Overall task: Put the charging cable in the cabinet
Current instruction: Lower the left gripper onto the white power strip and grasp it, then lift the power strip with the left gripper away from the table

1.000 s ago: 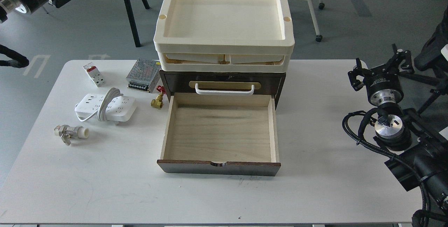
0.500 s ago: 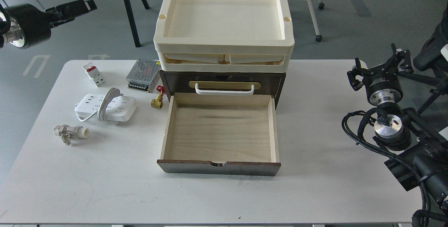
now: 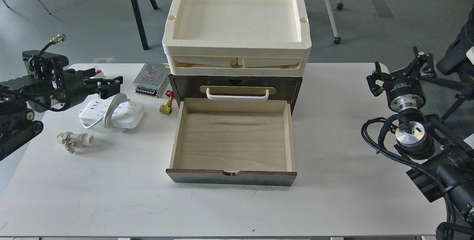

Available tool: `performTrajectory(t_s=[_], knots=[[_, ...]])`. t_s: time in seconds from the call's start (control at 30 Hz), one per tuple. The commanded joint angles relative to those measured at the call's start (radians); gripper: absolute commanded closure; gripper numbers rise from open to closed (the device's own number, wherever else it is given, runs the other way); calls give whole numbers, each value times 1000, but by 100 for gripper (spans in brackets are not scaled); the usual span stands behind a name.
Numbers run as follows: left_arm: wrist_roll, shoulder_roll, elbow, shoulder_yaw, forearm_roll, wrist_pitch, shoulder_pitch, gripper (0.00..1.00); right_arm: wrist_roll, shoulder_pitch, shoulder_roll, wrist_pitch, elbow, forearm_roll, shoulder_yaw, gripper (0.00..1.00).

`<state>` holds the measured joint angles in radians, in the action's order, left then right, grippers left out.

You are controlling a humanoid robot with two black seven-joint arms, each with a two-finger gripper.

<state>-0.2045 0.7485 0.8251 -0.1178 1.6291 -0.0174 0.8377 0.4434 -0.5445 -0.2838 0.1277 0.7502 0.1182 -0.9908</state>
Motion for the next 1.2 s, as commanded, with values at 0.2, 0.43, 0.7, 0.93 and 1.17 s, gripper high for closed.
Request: performTrajectory(t_s=[0.2,0.43,0.7,0.93,1.17], knots=[[-3,-141,-165,72,-6,30,-34,15,0,0,0,1,0,0,1,0],[-76,-258,-372,73,-2,39,-40,34,0,1,0,1,3,0,1,0],[-121,-293,-455,73,-2,37,-40,78,0,1,0,1,3,0,1,0],[-177,-293,-454,161,-11,37,-31,98,0,1,0,0,3,0,1,0],[-226,-233,-451,150,-34,39,40,99,0,1,0,0,3,0,1,0]])
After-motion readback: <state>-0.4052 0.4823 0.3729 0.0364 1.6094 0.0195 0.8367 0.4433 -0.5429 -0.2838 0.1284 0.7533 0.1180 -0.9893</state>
